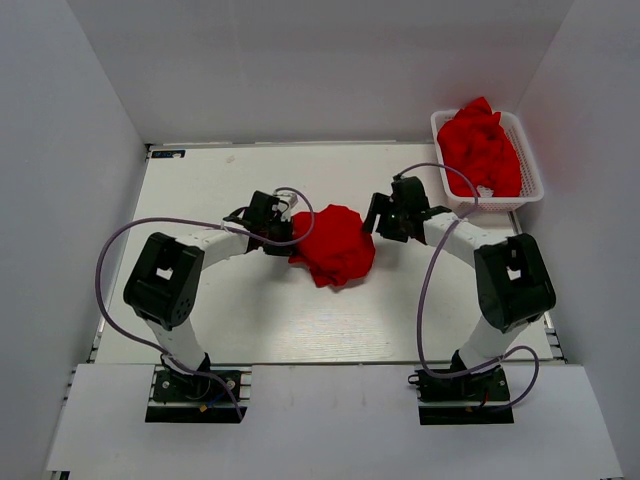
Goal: Fold and stack the t-shirts
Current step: Flatten out the tshirt
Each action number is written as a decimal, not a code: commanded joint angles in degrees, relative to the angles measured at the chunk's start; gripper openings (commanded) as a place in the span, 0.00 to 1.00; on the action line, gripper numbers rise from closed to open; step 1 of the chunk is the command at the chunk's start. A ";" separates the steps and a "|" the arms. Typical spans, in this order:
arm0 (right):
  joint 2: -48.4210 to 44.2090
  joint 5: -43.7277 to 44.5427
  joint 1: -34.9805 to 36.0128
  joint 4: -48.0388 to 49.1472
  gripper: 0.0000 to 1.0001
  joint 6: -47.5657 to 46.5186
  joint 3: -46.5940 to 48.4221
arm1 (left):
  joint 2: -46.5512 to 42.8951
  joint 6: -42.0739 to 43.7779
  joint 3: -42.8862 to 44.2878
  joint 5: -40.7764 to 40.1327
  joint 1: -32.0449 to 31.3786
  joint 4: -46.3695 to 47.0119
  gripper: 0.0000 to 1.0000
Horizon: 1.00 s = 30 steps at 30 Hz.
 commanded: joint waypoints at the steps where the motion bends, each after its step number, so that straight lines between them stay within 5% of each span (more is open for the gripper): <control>1: 1.92 -5.53 0.13 2.67 0.74 2.17 3.25 | -3.70 -0.27 -0.14 -1.76 -0.14 0.03 0.00; 7: 4.48 -13.28 0.13 6.45 0.66 3.31 1.76 | -3.70 -0.27 -0.14 -2.46 -0.14 -1.20 0.00; 15: 4.30 -16.89 -0.13 8.91 0.00 3.40 0.88 | -3.70 -0.79 0.38 -2.99 -0.14 -1.72 0.00; 20: 0.27 -10.58 -0.40 9.27 0.00 2.61 0.61 | -4.92 -0.79 2.74 -5.18 -0.14 -4.53 0.00; 30: -17.74 18.42 -1.19 8.12 0.00 -3.89 4.65 | -18.44 -0.79 11.36 -18.87 0.91 -14.46 0.00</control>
